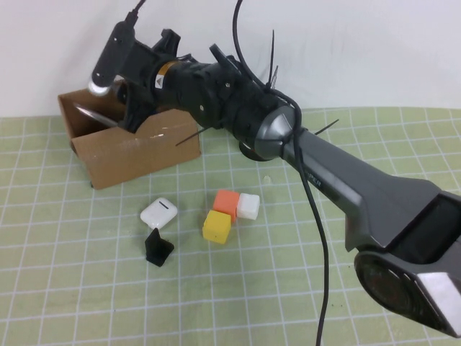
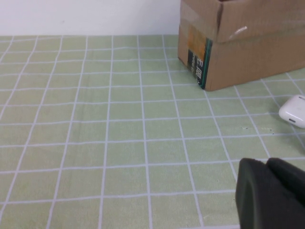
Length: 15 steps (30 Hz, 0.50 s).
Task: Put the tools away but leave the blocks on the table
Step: Place the Scissors into the box
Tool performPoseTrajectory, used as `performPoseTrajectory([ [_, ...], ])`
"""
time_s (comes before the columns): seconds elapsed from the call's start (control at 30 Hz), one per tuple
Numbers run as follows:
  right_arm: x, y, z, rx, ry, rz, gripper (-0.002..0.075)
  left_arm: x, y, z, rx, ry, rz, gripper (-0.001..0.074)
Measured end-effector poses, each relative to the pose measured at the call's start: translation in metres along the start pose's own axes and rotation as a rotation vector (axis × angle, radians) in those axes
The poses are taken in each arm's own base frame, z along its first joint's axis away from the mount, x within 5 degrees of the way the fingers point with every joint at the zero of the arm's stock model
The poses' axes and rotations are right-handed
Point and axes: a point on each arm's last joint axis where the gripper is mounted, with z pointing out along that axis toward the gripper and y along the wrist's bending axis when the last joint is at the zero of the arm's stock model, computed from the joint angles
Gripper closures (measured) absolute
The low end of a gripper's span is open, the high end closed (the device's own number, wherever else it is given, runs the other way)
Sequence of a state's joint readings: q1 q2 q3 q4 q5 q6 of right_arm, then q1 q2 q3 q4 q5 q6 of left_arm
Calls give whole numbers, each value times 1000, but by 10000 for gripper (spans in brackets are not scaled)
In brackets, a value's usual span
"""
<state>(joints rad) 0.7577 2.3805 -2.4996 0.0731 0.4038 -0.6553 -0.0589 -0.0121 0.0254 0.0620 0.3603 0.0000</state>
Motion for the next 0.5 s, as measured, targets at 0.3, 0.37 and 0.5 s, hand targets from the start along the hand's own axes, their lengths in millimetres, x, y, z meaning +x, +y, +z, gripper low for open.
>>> performPoseTrajectory([
  [0.3, -50, -30, -74, -97, 170, 241, 713, 0, 0, 0, 0, 0, 0, 738],
  [0.37, -55, -35, -89, -93, 222, 263, 725, 0, 0, 0, 0, 0, 0, 738],
  [0.5, -68, -49, -120, -64, 308, 294, 730, 0, 0, 0, 0, 0, 0, 738],
])
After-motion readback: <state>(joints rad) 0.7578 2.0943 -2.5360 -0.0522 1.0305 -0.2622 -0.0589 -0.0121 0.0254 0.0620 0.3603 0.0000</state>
